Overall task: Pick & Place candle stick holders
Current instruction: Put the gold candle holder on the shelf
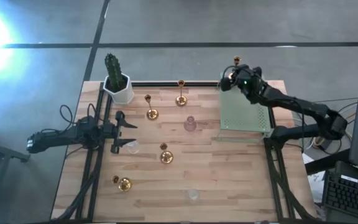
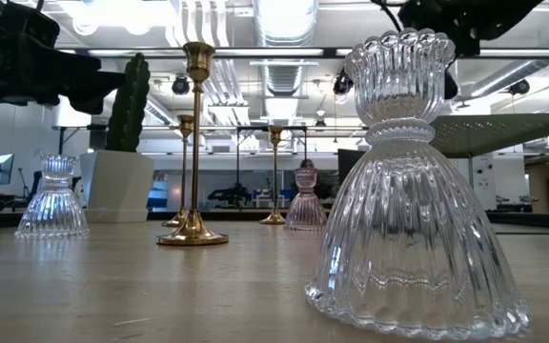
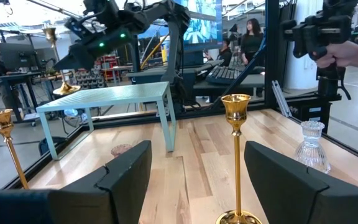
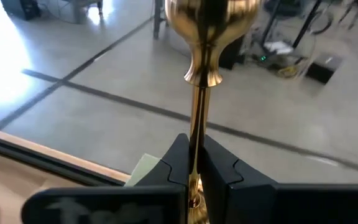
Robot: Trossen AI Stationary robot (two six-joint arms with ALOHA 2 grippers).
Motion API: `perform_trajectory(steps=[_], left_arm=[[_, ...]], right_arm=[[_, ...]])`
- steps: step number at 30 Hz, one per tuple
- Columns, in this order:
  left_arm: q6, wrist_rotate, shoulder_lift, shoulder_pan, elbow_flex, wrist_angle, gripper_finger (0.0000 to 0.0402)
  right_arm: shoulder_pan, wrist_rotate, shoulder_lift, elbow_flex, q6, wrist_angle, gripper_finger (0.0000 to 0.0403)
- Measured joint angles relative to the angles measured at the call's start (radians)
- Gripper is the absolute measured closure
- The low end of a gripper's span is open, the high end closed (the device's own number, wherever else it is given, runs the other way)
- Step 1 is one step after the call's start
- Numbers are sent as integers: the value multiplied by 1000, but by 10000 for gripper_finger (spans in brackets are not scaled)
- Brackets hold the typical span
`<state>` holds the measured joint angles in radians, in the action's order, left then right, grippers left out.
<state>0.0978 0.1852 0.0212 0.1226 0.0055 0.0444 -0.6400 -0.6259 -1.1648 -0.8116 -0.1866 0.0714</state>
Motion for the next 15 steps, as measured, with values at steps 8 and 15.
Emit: perform_trajectory(steps=[8, 15], left_arm=[[0, 0, 0, 0, 0, 0, 140], [0, 0, 0, 0, 0, 0, 140]], right_arm=[[-112, 29, 108, 79, -86, -1, 392], [-146, 30, 219, 160, -110, -2, 392]])
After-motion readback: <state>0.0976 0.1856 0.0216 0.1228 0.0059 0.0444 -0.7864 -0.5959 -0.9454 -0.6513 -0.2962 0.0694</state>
